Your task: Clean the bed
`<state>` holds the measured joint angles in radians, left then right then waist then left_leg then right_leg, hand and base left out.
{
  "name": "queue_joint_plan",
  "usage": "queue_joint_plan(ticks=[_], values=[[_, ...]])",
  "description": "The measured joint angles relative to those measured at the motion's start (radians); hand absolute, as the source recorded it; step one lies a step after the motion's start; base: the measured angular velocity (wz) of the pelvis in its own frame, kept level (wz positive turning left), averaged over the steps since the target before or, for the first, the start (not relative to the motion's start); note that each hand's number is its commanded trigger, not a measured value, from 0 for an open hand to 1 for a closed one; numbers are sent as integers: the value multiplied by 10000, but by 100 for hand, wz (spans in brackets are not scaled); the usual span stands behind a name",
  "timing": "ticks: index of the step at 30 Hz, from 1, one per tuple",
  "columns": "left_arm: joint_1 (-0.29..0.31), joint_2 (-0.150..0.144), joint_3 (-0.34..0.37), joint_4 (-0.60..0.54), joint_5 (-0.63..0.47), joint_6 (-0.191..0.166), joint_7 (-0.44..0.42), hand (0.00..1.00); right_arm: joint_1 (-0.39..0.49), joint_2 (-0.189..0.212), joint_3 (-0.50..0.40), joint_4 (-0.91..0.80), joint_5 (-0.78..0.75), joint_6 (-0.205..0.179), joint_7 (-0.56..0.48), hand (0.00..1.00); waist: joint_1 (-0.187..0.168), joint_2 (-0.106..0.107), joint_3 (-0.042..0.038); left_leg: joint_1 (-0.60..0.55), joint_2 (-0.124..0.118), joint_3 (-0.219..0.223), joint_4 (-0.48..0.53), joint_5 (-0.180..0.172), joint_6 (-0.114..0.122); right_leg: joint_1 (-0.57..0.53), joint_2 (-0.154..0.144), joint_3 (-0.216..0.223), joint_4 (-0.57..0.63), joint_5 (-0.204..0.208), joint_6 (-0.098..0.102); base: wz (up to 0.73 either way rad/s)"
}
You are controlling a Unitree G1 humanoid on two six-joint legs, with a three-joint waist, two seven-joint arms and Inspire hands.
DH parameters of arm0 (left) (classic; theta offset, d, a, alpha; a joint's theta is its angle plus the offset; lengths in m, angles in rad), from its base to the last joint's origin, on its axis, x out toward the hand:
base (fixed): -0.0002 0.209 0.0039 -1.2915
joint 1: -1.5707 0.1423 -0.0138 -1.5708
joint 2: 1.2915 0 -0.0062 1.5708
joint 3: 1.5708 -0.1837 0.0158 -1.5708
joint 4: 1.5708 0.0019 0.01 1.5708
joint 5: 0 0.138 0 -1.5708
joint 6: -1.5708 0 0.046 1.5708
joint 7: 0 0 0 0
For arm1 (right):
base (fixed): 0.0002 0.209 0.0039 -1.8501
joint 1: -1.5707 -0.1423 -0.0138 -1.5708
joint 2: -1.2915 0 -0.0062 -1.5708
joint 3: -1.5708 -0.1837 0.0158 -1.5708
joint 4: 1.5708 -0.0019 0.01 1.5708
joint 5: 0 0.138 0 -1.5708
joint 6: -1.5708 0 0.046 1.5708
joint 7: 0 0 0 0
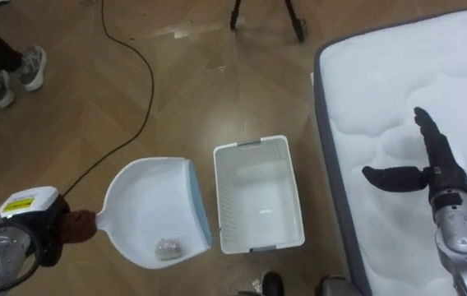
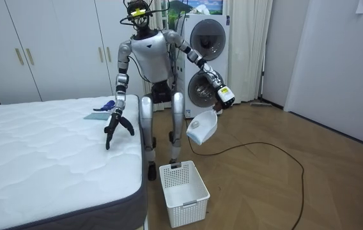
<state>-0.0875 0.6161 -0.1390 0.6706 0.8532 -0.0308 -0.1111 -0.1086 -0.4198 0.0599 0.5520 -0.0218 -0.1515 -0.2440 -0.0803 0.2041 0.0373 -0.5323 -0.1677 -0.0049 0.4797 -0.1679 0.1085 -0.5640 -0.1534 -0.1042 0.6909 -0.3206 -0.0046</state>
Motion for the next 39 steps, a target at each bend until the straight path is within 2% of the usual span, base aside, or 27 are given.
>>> queue_joint_plan(ticks=[4,7,11,15,20,25,31,36,39], values=[[-40,0,-73,108,0,25,14,100,-2,-47,4,-97,-145,0,0,0,-25,133,-19,3,-30,246,-100,-1,2,-187,-32,222,191,-90,11,-11],[-82,0,-118,215,-15,268,87,100,-24,-78,48,-116,-228,-8,-19,0,-55,212,-20,-13,-26,312,-147,-1,1,-290,-22,302,230,-134,-6,-3],[-136,0,-341,453,-399,383,128,100,-116,-102,78,-117,-216,-50,-132,0,-91,488,-42,-9,-21,386,-204,2,1,-381,-5,461,295,-137,-6,-4],[-468,0,-342,831,-669,560,144,100,-129,-103,254,-117,-216,-228,-165,0,-109,509,-42,20,-23,526,-240,2,1,-494,-12,610,469,-170,-21,-9],[-953,1,-481,1132,-779,582,163,100,-250,-104,371,-113,-218,-224,-88,0,-244,563,-28,28,-24,609,-263,4,-10,-521,-17,654,531,-219,-47,-1],[-1178,13,-689,1322,-895,603,163,100,-271,-103,375,-111,-430,-247,-35,0,-266,589,-27,30,-24,669,-306,10,-17,-574,9,699,522,-248,-47,-2],[-1214,357,-690,1508,-1703,602,169,100,-181,-101,390,-41,-706,-440,-109,0,-296,592,-29,66,9,777,-420,14,-16,-576,19,731,384,-246,-43,0],[-1829,748,-692,2146,-1910,670,199,100,-121,-85,389,113,-703,-578,-249,0,-325,596,-26,118,23,887,-474,14,-15,-506,-38,688,397,-247,-40,3],[-2114,922,-695,2136,-1832,801,258,100,-240,-94,362,195,-706,-573,-247,0,-359,731,38,153,3,889,-470,19,-7,-461,-74,661,417,-251,-26,0]])
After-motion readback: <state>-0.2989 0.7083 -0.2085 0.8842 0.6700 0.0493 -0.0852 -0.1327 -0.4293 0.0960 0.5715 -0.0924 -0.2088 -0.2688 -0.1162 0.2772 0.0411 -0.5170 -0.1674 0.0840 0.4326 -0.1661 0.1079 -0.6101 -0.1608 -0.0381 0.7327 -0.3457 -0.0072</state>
